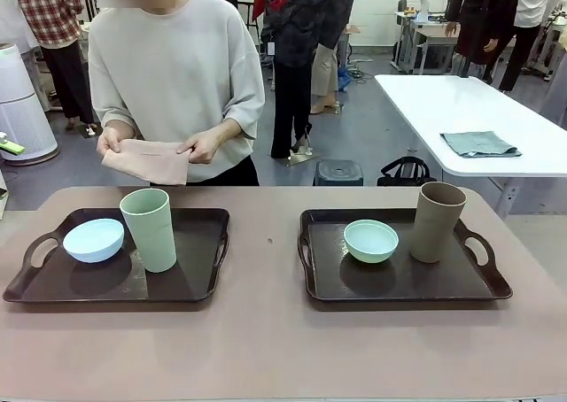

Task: Set up a tray with a mat and arrange the tableware.
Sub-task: Pick up the Picnic Bowl and Reusable plastic cup from the Handle tray in front of the human's position and hold them in the air.

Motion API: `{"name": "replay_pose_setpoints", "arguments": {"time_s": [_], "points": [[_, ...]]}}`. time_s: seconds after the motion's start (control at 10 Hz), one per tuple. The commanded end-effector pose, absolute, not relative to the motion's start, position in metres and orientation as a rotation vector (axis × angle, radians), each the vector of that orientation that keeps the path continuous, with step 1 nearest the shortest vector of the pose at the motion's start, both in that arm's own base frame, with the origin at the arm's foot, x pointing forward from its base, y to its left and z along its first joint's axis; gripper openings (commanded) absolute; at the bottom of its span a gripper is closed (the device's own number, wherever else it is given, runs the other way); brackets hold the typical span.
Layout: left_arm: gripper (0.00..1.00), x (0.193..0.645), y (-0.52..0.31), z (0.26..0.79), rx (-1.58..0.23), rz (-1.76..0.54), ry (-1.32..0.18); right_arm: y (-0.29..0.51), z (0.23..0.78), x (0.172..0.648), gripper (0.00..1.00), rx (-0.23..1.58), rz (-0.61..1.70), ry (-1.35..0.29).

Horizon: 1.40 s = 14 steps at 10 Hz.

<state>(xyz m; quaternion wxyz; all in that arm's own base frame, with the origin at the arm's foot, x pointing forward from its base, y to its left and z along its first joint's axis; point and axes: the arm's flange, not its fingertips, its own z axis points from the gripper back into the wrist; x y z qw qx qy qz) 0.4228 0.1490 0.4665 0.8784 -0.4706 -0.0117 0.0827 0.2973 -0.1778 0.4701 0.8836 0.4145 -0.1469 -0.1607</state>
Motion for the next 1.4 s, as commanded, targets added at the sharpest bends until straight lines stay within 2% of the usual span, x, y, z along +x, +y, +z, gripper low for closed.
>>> {"name": "replay_pose_setpoints", "arguments": {"time_s": [0.0,1.3], "points": [[1.0,0.4233,0.1497,0.4671,-0.992,0.17,-0.03,-0.1787,0.4684,0.2997,1.0,0.887,-0.321,-0.314],[1.0,0.4233,0.1497,0.4671,-0.992,0.17,-0.03,-0.1787,0.4684,0.2997,1.0,0.887,-0.321,-0.314]]}}
